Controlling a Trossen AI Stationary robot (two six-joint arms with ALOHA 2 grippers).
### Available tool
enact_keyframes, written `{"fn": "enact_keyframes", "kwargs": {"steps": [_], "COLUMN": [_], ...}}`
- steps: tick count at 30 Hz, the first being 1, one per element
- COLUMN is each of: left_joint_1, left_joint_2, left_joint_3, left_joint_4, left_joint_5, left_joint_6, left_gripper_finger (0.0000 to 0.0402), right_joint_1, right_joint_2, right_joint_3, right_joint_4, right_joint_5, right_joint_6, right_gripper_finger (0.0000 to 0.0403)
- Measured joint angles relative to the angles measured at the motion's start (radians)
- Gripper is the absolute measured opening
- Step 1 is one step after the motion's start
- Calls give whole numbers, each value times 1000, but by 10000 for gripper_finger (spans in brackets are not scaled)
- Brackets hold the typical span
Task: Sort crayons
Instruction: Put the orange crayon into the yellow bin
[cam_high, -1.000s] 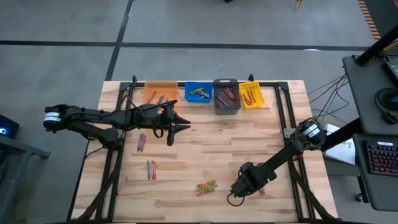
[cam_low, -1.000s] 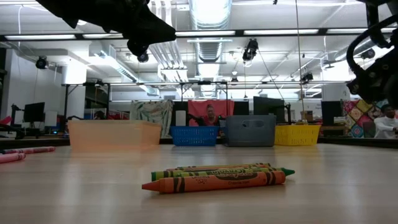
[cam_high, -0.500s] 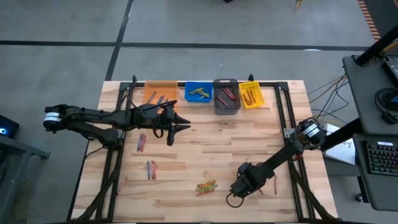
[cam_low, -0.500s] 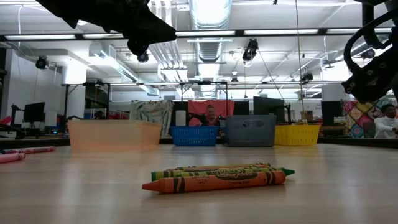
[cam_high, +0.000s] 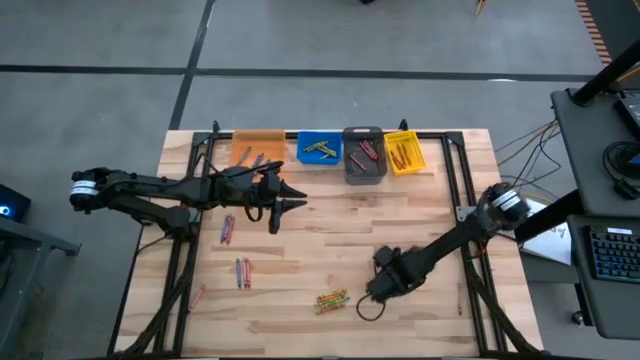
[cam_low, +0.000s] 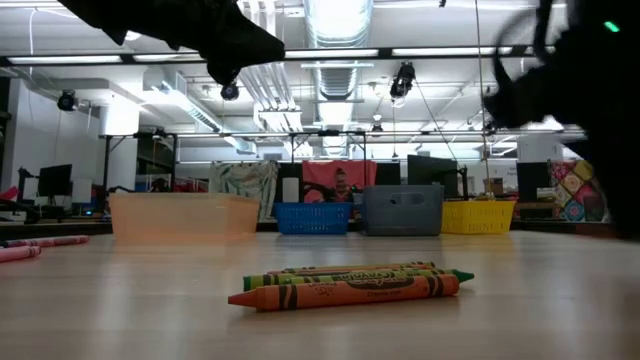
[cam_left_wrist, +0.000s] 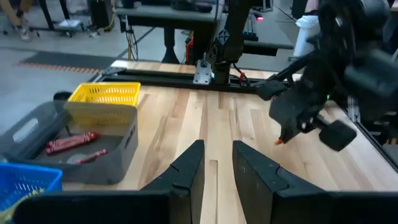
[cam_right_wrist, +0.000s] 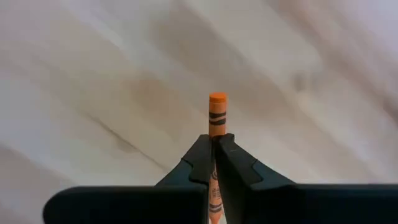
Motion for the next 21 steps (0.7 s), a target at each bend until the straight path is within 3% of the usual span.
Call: {"fn": "enact_keyframes", "kwargs": {"steps": [6, 12, 15, 21], "left_joint_1": [2, 27, 54, 98], "left_joint_2": [0, 0, 0, 0], "left_joint_3": [0, 0, 0, 0], "left_joint_4": [77, 154, 166, 98], "left_joint_5": [0, -1, -8, -146], "left_joint_6": [99, 235, 288, 302], "left_gripper_finger": [64, 64, 64, 64], "right_joint_1": [-113, -315, -432, -539], "right_joint_2": [-106, -230, -306, -445], "right_joint_3": [-28, -86, -131, -273], "right_joint_4": [81, 236, 403, 687], "right_joint_5": [203, 377, 388, 437], "right_joint_6": [-203, -573, -789, -987], "right_gripper_finger": [8, 8, 8, 8]}}
